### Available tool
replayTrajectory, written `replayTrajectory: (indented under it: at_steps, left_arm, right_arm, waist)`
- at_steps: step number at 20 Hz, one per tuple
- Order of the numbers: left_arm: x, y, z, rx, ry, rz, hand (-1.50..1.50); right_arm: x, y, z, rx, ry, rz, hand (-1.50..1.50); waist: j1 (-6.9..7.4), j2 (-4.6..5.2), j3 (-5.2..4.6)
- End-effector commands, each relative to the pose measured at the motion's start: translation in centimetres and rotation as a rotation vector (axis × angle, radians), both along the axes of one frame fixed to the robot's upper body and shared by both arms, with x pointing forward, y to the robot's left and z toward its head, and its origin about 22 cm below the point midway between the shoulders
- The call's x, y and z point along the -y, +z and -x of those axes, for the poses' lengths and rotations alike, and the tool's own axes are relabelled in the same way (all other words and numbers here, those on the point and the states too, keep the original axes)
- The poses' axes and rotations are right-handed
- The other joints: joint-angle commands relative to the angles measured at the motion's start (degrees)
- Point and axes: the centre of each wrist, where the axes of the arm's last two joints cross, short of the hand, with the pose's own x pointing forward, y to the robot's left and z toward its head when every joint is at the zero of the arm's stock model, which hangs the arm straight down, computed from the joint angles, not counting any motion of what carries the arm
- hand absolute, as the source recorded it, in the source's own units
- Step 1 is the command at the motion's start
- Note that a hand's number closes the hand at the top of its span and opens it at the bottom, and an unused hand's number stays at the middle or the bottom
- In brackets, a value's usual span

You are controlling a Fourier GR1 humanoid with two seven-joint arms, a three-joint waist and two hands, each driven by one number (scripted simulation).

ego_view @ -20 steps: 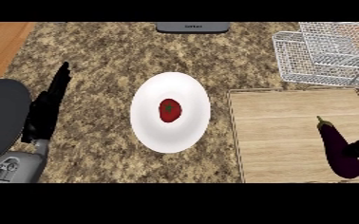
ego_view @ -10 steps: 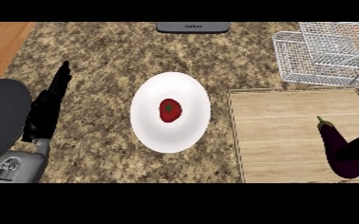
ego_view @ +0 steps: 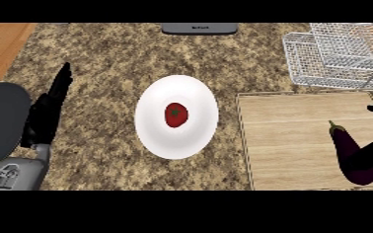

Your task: Pick the eggplant from the tray and place it in the tiered basket

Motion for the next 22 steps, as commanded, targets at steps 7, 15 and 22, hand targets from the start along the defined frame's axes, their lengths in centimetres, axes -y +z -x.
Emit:
replayTrajectory:
  at_steps: [7,15,22]
  left_arm:
    - [-0.2,-0.9,0.9,0.005,0.008,0.005,0.00]
    - [0.1,-0.7,0.3,-0.009,0.007,0.001,0.00]
    - [0.3,-0.8,0.3,-0.005,-0.001,-0.010,0.00]
  right_arm:
    - [-0.6,-2.2,0.3,-0.098,-0.122,0.014,-1.50]
    - [-0.4,-4.2,-1.3,-0.129,-0.087,-0.025,-1.50]
    - [-0.7,-6.7,-2.2,-0.164,-0.106,-0.072,-1.50]
  waist:
    - [-0.16,-0.07,0.01]
    - [0.01,0.03,0.02]
    - [0.12,0.04,0.03]
